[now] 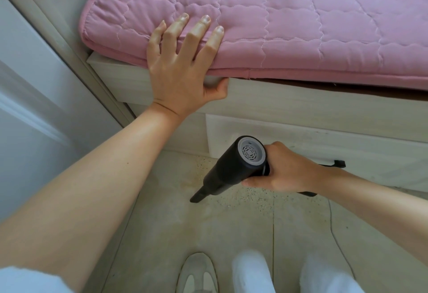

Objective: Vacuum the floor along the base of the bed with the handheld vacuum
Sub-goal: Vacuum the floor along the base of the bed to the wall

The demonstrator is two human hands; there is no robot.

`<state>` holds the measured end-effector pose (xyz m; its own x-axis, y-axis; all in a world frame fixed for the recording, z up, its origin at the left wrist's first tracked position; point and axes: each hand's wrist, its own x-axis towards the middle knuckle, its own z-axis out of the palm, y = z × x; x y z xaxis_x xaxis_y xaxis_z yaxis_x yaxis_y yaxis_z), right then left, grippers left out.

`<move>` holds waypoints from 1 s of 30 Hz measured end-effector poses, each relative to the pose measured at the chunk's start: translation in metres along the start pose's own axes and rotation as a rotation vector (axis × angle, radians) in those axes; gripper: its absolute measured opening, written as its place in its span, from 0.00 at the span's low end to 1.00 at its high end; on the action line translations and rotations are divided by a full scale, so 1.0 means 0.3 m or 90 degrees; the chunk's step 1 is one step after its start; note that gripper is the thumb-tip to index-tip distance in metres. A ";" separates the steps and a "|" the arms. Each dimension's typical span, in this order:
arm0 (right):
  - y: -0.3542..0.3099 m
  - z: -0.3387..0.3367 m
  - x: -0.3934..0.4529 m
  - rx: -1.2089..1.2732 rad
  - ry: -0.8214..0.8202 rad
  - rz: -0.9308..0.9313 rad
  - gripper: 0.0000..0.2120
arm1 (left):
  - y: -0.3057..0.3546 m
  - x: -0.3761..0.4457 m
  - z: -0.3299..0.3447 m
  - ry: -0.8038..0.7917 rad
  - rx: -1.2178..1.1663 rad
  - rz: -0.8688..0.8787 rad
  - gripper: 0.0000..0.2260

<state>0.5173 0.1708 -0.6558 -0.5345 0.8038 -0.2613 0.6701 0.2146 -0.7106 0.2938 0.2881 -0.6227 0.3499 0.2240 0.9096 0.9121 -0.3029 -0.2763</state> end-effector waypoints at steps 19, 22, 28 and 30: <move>0.043 -0.073 0.018 -0.049 -0.023 -0.024 0.20 | 0.003 0.007 0.021 0.016 0.003 0.006 0.26; 0.053 -0.081 0.019 -0.061 -0.023 -0.037 0.20 | -0.004 0.001 0.025 0.012 0.006 0.018 0.26; 0.064 -0.071 -0.013 -0.044 -0.014 -0.037 0.20 | -0.001 -0.002 0.013 -0.024 0.008 0.002 0.25; 0.062 -0.067 -0.026 -0.048 -0.019 -0.046 0.20 | -0.001 0.000 0.006 -0.041 0.005 -0.003 0.25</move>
<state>0.5441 0.1797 -0.6539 -0.5976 0.7679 -0.2307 0.6653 0.3143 -0.6772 0.2940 0.2898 -0.6232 0.3585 0.2845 0.8891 0.9152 -0.2948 -0.2747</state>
